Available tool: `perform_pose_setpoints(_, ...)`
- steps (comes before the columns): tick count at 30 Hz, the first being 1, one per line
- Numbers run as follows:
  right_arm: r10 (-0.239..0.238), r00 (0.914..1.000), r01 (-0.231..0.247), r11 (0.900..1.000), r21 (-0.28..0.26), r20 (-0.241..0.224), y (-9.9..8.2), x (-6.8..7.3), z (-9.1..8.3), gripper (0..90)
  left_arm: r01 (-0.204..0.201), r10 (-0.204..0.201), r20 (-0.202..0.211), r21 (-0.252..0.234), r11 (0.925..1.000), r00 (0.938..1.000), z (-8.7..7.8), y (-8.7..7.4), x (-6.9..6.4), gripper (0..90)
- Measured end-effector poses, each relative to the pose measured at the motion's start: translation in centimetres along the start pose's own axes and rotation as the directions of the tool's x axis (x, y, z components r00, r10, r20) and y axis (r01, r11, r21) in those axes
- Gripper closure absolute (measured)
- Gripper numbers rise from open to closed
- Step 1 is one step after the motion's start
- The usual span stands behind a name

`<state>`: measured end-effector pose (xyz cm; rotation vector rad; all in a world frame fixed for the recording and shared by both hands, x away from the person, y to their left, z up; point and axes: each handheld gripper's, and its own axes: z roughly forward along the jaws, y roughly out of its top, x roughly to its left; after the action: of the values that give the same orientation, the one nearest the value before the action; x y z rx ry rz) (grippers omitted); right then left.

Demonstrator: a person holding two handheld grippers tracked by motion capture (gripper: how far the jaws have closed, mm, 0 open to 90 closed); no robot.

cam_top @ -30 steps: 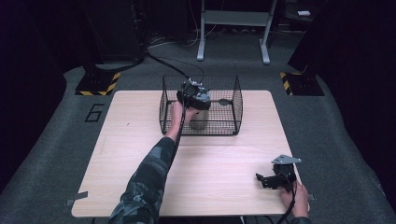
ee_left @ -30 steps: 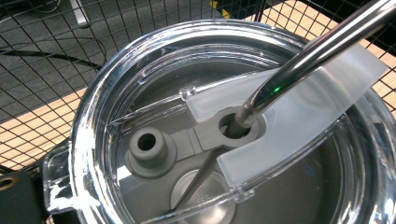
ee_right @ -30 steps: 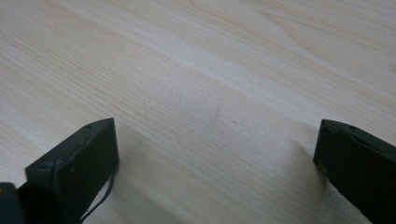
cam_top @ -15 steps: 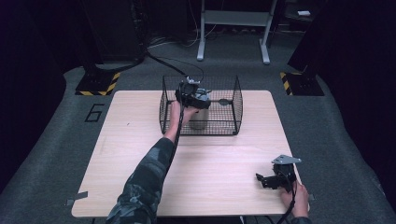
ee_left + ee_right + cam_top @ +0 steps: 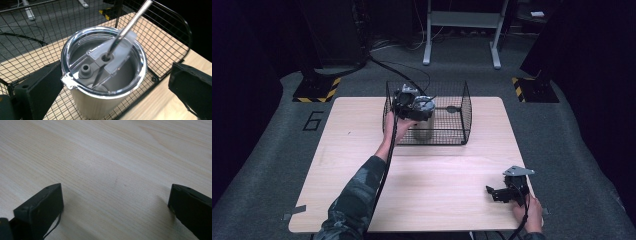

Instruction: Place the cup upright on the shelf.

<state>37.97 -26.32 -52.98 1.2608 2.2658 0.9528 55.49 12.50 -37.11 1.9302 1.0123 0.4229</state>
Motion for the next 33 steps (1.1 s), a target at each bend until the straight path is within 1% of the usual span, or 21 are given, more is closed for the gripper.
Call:
perform_pose_setpoints(1, 0.0, 1.0, 0.0, 1.0, 0.0, 0.0, 0.0, 0.0, 0.0, 0.0, -0.019, 0.019, 0.002, 0.003, 0.9998, 0.9998, -0.3, 0.1, 0.0, 0.0)
perform_pose_setpoints(4, 0.0, 1.0, 0.0, 1.0, 0.0, 0.0, 0.0, 0.0, 0.0, 0.0, -0.016, 0.017, 0.021, -0.029, 0.9995, 0.9996, -1.0, 0.2, -0.2, 0.0)
perform_pose_setpoints(9, 0.0, 1.0, 0.0, 1.0, 0.0, 0.0, 0.0, 0.0, 0.0, 0.0, -0.054, 0.055, 0.018, -0.048, 0.9974, 0.9983, -2.4, 0.3, -1.1, 0.0)
perform_pose_setpoints(10, 0.0, 1.0, 0.0, 1.0, 0.0, 0.0, 0.0, 0.0, 0.0, 0.0, -0.062, 0.063, 0.022, -0.049, 0.9969, 0.9978, -2.8, 0.3, -1.3, 0.0)
perform_pose_setpoints(13, 0.0, 1.0, 0.0, 1.0, 0.0, 0.0, 0.0, 0.0, 0.0, 0.0, -0.08, 0.081, 0.017, -0.052, 0.9954, 0.9966, -4.0, 0.1, -1.6, 0.0)
perform_pose_setpoints(17, 0.0, 1.0, 0.0, 1.0, 0.0, 0.0, 0.0, 0.0, 0.0, 0.0, -0.102, 0.103, 0.014, -0.053, 0.9934, 0.9946, -5.8, -0.7, -1.8, 0.0)
perform_pose_setpoints(18, 0.0, 1.0, 0.0, 1.0, 0.0, 0.0, 0.0, 0.0, 0.0, 0.0, -0.108, 0.109, 0.007, -0.057, 0.9925, 0.9941, -6.4, -1.0, -1.9, 0.0)
perform_pose_setpoints(21, 0.0, 1.0, 0.0, 1.0, 0.001, 0.0, 0.0, 0.0, 0.0, 0.0, -0.136, 0.136, -0.007, -0.044, 0.9897, 0.9906, -7.9, -2.1, -2.0, 0.0)
perform_pose_setpoints(25, 0.0, 1.0, 0.0, 1.0, 0.001, 0.0, 0.0, 0.0, 0.0, 0.0, -0.158, 0.157, -0.017, -0.035, 0.9869, 0.9874, -9.6, -3.8, -1.9, 0.0)
perform_pose_setpoints(28, 0.0, 1.0, 0.0, 1.0, 0.001, 0.0, 0.0, 0.0, 0.0, 0.0, -0.154, 0.153, -0.024, -0.034, 0.9875, 0.9879, -10.8, -5.3, -1.5, 0.0)
perform_pose_setpoints(33, 0.003, 1.0, -0.003, 1.0, 0.002, 0.002, 0.0, 0.0, 0.0, 0.0, -0.146, 0.145, -0.035, -0.003, 0.9893, 0.9887, -11.9, -8.2, -1.0, 0.0)
